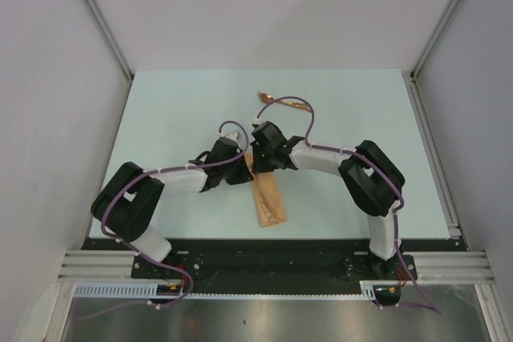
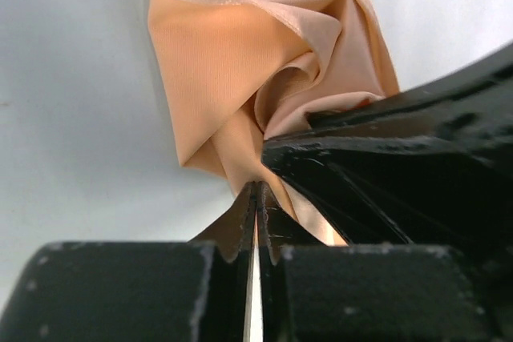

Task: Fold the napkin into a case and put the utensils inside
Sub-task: Fold the 2/3-rectangle-folded napkin at the center of the board, then smooth out the smaller rectangle-folded napkin at the center of the board.

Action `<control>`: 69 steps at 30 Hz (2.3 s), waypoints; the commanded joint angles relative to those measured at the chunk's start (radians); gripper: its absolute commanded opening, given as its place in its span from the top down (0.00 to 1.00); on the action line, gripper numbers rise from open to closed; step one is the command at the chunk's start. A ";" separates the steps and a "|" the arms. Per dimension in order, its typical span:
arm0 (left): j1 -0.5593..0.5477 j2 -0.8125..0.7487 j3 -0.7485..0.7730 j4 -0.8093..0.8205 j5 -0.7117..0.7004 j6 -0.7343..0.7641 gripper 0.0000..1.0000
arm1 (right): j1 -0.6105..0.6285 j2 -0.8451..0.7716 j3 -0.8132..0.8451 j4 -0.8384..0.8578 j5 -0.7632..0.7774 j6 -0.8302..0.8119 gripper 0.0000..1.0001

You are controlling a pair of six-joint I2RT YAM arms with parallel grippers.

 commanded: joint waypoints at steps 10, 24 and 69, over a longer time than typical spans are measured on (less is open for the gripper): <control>0.166 -0.279 0.049 -0.205 0.099 0.007 0.51 | -0.106 -0.046 -0.235 0.484 -0.429 0.041 0.61; 0.229 0.088 0.512 -0.412 0.271 0.212 0.43 | -0.116 -0.051 -0.308 0.653 -0.580 0.017 0.34; -0.085 0.054 0.487 -0.383 -0.181 0.345 0.44 | -0.222 -0.163 -0.755 1.150 -0.630 0.309 0.93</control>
